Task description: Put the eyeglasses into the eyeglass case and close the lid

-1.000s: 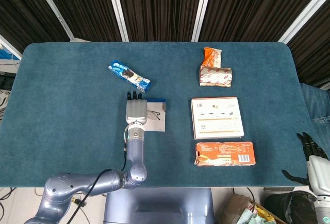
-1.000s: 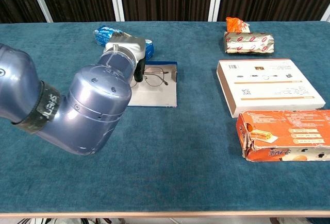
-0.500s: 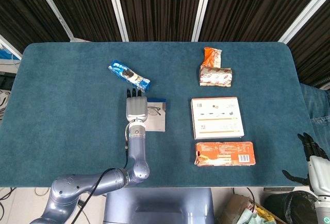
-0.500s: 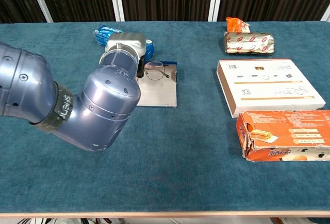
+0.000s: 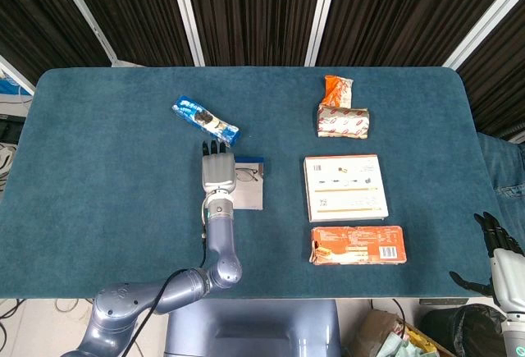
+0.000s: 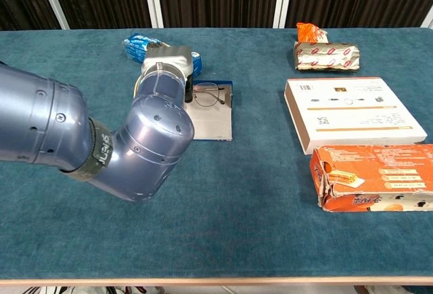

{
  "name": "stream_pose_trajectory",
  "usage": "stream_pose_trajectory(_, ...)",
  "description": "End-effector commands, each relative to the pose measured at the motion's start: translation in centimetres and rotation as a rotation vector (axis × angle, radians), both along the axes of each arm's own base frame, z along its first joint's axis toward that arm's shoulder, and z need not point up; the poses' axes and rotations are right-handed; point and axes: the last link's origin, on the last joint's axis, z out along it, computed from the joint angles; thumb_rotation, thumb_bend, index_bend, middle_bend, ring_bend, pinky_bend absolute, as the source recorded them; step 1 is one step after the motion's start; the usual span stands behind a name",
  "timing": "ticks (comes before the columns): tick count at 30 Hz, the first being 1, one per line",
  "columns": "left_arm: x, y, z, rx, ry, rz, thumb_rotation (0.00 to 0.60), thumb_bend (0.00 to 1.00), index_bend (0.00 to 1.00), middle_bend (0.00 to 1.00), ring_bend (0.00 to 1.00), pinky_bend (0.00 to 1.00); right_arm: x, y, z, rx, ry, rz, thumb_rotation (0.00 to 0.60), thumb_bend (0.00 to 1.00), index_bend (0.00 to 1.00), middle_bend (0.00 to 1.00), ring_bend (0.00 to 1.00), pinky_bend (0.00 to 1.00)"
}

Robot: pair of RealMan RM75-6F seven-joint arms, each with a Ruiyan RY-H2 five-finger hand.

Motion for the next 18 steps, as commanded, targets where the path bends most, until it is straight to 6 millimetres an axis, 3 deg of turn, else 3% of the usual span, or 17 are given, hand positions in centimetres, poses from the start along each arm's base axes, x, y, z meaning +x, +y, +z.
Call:
stream_pose_trajectory(1, 0.07, 0.03, -0.29, -0.001, -0.017, 0.005, 0.6, 0.48, 0.61, 0.15, 0.0, 0.0, -0.02, 0.02, 0.02, 0.0, -0.001, -0.002, 0.6, 0.2, 0.08, 0.04, 0.12, 0.16)
stream_pose_trajectory(18, 0.13, 0.35, -0.63, -0.002, -0.05, 0.017, 0.6, 0.46, 0.55, 0.15, 0.0, 0.0, -0.03, 0.04, 0.01, 0.002, -0.003, -0.005, 0.6, 0.2, 0.08, 0.04, 0.12, 0.16)
